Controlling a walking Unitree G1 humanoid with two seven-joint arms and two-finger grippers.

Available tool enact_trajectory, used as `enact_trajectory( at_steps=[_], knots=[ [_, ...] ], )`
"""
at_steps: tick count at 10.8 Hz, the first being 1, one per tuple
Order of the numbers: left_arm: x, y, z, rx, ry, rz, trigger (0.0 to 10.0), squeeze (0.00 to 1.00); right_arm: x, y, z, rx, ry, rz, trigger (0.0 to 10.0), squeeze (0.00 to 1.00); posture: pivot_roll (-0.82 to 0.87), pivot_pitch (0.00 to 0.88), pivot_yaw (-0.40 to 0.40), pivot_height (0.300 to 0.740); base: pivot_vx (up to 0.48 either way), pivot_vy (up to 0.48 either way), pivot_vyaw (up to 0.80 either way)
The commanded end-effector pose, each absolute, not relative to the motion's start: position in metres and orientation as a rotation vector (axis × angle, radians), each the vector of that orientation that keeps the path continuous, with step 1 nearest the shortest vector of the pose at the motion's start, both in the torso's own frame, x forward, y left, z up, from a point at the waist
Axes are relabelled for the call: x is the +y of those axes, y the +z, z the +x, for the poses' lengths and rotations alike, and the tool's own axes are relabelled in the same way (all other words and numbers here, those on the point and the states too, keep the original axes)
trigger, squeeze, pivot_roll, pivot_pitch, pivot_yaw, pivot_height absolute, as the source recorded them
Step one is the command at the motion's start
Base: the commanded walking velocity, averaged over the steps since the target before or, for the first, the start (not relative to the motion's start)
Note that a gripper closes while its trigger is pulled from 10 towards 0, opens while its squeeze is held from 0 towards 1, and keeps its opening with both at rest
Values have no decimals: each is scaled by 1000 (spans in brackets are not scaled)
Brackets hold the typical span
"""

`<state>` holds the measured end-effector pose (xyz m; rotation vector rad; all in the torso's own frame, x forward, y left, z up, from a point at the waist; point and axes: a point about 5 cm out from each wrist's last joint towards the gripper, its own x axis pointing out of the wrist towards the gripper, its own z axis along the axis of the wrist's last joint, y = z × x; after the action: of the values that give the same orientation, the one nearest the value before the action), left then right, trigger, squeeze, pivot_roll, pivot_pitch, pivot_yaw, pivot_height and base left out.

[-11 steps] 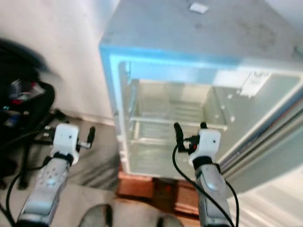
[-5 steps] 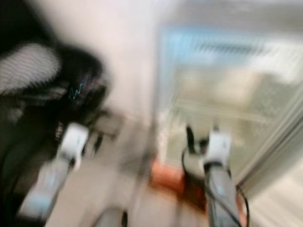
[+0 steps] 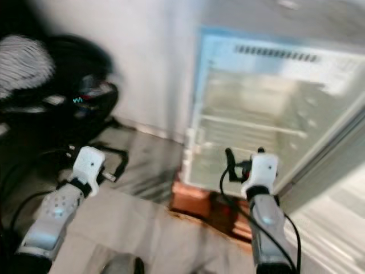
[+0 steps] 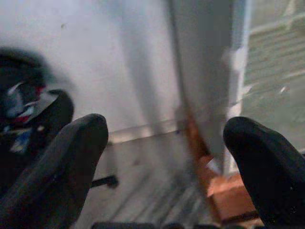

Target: Restocking fridge

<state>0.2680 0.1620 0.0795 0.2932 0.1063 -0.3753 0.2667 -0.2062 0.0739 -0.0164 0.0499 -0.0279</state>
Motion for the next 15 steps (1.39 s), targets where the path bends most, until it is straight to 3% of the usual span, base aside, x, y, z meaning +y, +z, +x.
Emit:
enact_trajectory(
  at_steps=[1, 2, 4, 7, 10, 15],
  knots=[
    [159, 77, 260, 97, -380, 292, 10000, 0, -201, 75, 269, 43, -16, 22, 10000, 0, 115, 24, -49, 740, 0, 0, 0],
    [156, 76, 259, 86, -363, 293, 10000, 0, -198, 75, 269, 35, -7, 40, 10000, 0, 121, 11, -49, 740, 0, 0, 0],
    [161, 76, 262, 84, -127, 171, 10000, 0, -187, 76, 271, 26, 5, 67, 10000, 0, 124, 0, -46, 740, 0, 0, 0],
    [165, 70, 252, 116, -120, 190, 10000, 0, -177, 69, 270, 53, 37, 84, 10000, 0, 142, 32, -37, 740, 0, -260, -738],
    [166, 72, 255, 119, -109, 197, 10000, 0, -183, 63, 268, 70, 17, 73, 10000, 0, 140, 46, -41, 740, 0, 0, 0],
    [157, 74, 261, 107, -143, 201, 10000, 0, -180, 73, 288, 34, 39, 58, 10000, 0, 137, 45, -39, 740, 0, -76, 0]
  ],
)
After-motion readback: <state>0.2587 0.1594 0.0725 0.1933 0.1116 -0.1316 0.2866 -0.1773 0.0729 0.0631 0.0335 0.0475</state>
